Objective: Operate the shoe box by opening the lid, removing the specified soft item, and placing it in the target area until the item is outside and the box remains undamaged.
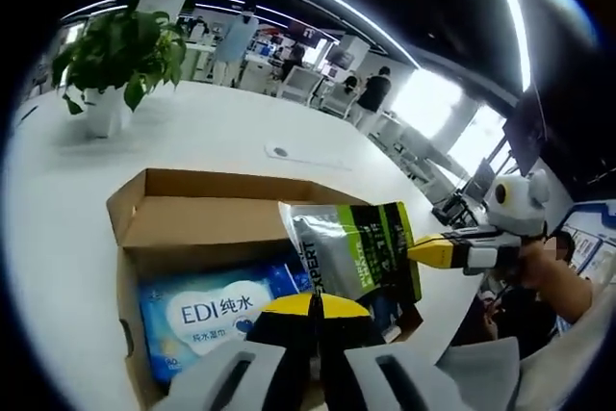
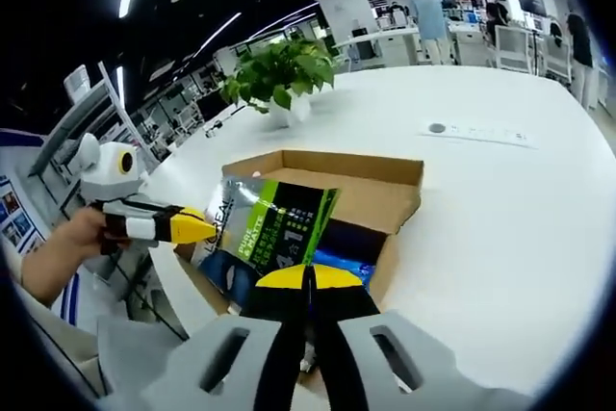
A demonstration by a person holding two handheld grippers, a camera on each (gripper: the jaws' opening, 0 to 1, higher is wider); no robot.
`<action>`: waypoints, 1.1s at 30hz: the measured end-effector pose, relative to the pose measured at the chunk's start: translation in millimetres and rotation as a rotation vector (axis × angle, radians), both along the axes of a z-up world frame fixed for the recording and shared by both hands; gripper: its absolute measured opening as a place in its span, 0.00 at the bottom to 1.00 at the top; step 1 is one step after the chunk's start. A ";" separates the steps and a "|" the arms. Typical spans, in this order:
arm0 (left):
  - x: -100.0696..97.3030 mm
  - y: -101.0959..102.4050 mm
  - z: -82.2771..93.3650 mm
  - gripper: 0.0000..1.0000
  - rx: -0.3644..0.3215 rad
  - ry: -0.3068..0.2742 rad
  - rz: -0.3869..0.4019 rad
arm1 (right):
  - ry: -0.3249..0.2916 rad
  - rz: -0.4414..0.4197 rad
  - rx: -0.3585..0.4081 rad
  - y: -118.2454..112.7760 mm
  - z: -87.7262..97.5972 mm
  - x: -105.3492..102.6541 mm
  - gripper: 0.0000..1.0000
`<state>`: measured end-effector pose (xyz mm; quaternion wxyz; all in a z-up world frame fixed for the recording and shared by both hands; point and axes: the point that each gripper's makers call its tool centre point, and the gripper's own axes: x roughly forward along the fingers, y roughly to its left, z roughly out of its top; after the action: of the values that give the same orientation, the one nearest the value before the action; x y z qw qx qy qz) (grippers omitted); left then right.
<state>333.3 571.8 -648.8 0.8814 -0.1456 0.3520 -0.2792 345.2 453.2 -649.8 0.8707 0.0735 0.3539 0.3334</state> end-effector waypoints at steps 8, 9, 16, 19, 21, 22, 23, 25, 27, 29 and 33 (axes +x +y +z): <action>5.0 -23.7 1.0 0.00 -0.011 -0.001 -0.039 | -0.001 -0.059 -0.005 -28.6 6.7 2.5 0.00; 5.4 -26.3 1.1 0.00 -0.011 -0.002 -0.042 | -0.001 -0.065 -0.004 -31.1 7.3 2.9 0.00; 9.3 -46.8 0.4 0.00 -0.012 0.004 -0.059 | 0.000 -0.103 -0.016 -50.4 9.6 6.4 0.00; 9.5 -54.9 0.0 0.00 -0.011 0.002 -0.066 | -0.005 -0.120 -0.027 -59.0 10.0 8.2 0.00; 9.1 -59.2 -0.3 0.00 -0.013 0.003 -0.068 | -0.005 -0.129 -0.032 -63.6 9.8 9.0 0.00; 8.6 -62.6 -0.4 0.00 -0.014 0.004 -0.069 | -0.005 -0.131 -0.033 -65.2 9.7 9.1 0.00; 8.8 -64.3 -0.7 0.00 -0.013 0.005 -0.069 | -0.003 -0.134 -0.037 -68.1 9.0 9.3 0.00; 9.4 -68.6 -1.9 0.00 -0.014 0.007 -0.072 | -0.004 -0.138 -0.041 -71.5 8.7 9.6 0.00; 8.6 -72.9 -2.0 0.00 -0.013 0.005 -0.077 | -0.001 -0.141 -0.044 -76.0 7.9 10.1 0.00; 8.0 -76.4 -2.3 0.00 -0.019 0.007 -0.076 | 0.002 -0.146 -0.042 -79.7 8.4 10.0 0.00; 7.0 -85.5 -3.5 0.00 -0.025 0.012 -0.084 | 0.005 -0.156 -0.045 -86.8 8.2 10.7 0.00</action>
<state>340.3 486.4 -652.3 0.8649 -0.1433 0.3597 -0.3194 355.9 366.4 -641.6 0.8946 0.0821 0.3567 0.2562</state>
